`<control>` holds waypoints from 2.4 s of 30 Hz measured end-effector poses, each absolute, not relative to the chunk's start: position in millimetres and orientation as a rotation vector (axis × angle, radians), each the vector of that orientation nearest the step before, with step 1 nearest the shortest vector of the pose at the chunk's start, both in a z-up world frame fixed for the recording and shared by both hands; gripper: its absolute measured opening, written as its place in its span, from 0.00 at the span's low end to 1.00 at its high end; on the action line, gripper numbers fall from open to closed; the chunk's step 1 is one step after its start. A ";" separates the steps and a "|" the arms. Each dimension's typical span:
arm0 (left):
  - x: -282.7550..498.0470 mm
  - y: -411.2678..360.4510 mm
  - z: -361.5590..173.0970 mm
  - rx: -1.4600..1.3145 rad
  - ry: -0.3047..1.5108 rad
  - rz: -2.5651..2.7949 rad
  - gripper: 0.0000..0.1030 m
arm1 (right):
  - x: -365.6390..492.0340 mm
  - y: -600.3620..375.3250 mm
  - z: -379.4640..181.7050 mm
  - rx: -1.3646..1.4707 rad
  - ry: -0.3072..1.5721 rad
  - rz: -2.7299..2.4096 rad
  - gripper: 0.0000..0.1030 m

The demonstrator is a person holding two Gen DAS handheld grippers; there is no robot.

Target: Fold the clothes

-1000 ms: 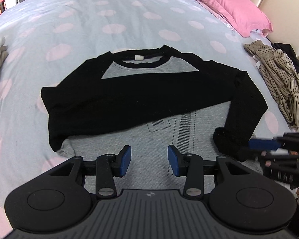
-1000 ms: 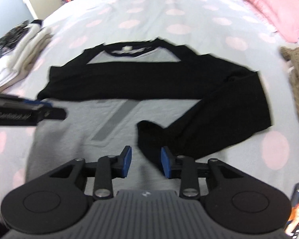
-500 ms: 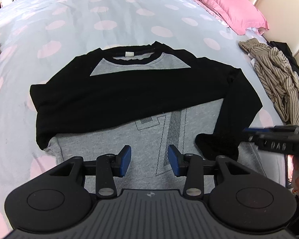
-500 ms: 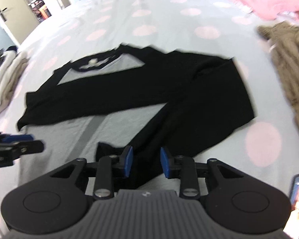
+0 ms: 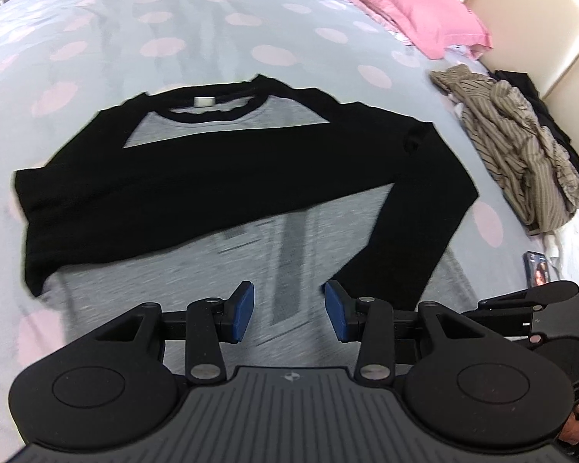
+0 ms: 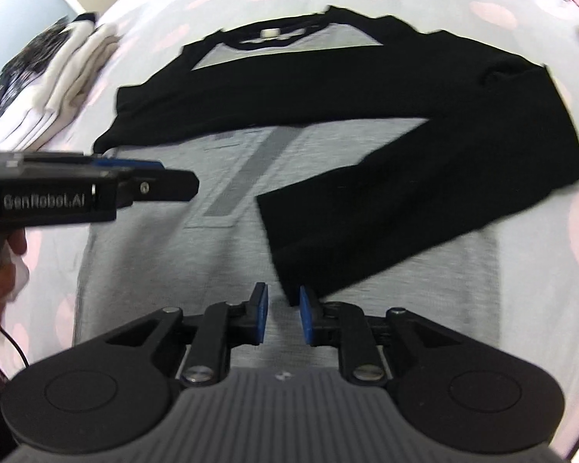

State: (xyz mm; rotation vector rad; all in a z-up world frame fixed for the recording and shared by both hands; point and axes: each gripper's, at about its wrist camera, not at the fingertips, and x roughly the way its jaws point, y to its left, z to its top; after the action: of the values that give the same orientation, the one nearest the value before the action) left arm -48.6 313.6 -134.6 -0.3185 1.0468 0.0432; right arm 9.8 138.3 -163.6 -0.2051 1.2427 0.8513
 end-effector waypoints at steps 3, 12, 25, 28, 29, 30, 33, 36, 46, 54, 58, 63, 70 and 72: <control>-37.6 304.5 -143.6 -0.318 1.066 0.010 0.38 | 14.8 136.0 -160.2 -0.234 1.245 0.789 0.27; -18.3 279.0 -166.5 -0.286 1.106 -0.074 0.11 | 19.0 135.5 -157.1 -0.265 1.236 0.765 0.32; -20.7 318.2 -58.5 -0.408 0.784 -0.090 0.00 | 29.4 126.1 -159.4 -0.252 1.240 0.691 0.37; -22.9 336.6 -33.8 -0.455 0.721 -0.086 0.00 | 31.7 125.1 -158.6 -0.242 1.218 0.688 0.37; -24.1 341.8 -27.3 -0.459 0.702 -0.079 0.00 | 32.5 125.1 -158.0 -0.240 1.199 0.690 0.37; -25.3 347.0 -20.8 -0.462 0.683 -0.072 0.00 | 33.4 125.5 -157.2 -0.240 1.171 0.692 0.37; -30.5 365.1 -7.3 -0.461 0.630 -0.022 0.00 | 38.5 126.1 -155.8 -0.245 1.096 0.677 0.37; -39.3 390.3 -0.4 -0.472 0.591 0.056 0.00 | 47.8 124.0 -158.0 -0.237 1.075 0.648 0.37; -47.6 461.1 -31.0 -0.523 0.660 0.280 0.00 | 86.5 112.1 -161.0 -0.227 1.058 0.537 0.36; -56.6 482.6 -77.2 -0.546 0.780 0.359 0.01 | 116.6 136.2 -157.3 -0.426 0.928 0.647 0.30; -61.2 491.3 -78.7 -0.573 0.760 0.399 0.08 | 120.0 147.1 -167.4 -0.524 0.918 0.672 0.24; -63.6 492.3 -88.8 -0.573 0.795 0.421 0.24 | 123.4 148.5 -170.8 -0.509 0.925 0.667 0.13; -57.9 479.5 -124.0 -0.548 0.933 0.399 0.35 | 119.4 150.3 -164.3 -0.528 0.911 0.667 0.10; -56.9 474.8 -132.6 -0.521 0.964 0.395 0.40 | 118.6 150.9 -164.0 -0.539 0.902 0.670 0.10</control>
State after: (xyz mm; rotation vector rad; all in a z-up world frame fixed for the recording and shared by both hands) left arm -56.9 474.8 -132.6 -0.5215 0.9644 0.3948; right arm 118.6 150.9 -164.0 -0.5393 0.9020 0.6700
